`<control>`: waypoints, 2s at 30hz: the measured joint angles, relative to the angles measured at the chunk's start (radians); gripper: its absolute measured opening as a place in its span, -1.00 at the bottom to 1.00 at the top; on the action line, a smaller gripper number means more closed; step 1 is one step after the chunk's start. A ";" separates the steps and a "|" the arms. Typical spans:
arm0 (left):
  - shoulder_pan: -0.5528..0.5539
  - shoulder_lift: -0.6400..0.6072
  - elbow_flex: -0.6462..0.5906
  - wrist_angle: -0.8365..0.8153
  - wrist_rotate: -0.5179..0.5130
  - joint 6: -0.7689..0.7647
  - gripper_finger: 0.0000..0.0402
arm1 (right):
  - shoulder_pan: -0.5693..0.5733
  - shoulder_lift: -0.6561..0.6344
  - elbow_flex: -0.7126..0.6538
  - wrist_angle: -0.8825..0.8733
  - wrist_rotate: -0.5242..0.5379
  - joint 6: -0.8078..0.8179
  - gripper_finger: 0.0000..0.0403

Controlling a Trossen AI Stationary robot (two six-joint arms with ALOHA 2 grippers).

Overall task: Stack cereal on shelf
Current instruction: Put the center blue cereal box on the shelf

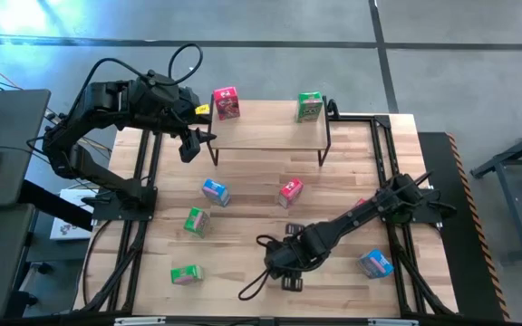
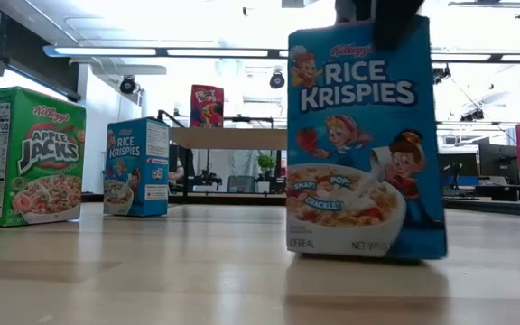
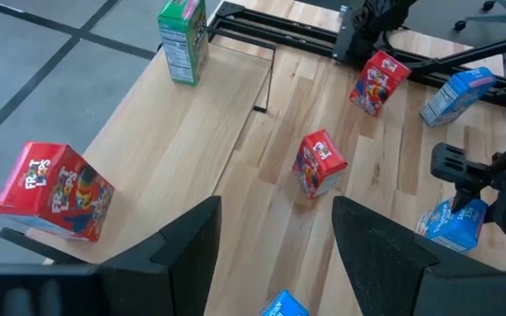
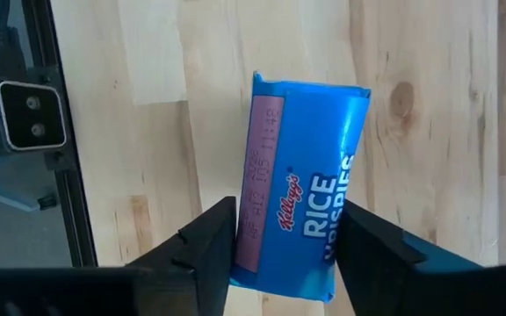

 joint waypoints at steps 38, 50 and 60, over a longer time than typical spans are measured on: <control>0.284 0.000 0.000 0.003 -0.011 0.216 0.04 | -0.460 -0.002 0.502 -0.204 -0.017 -0.392 -0.17; 0.284 0.000 0.000 0.003 0.008 0.207 0.04 | -0.642 -0.033 0.569 -0.240 0.026 -0.635 -0.17; 0.283 0.000 0.000 0.003 0.016 0.206 0.04 | -0.793 -0.036 0.571 -0.244 0.026 -0.980 -0.17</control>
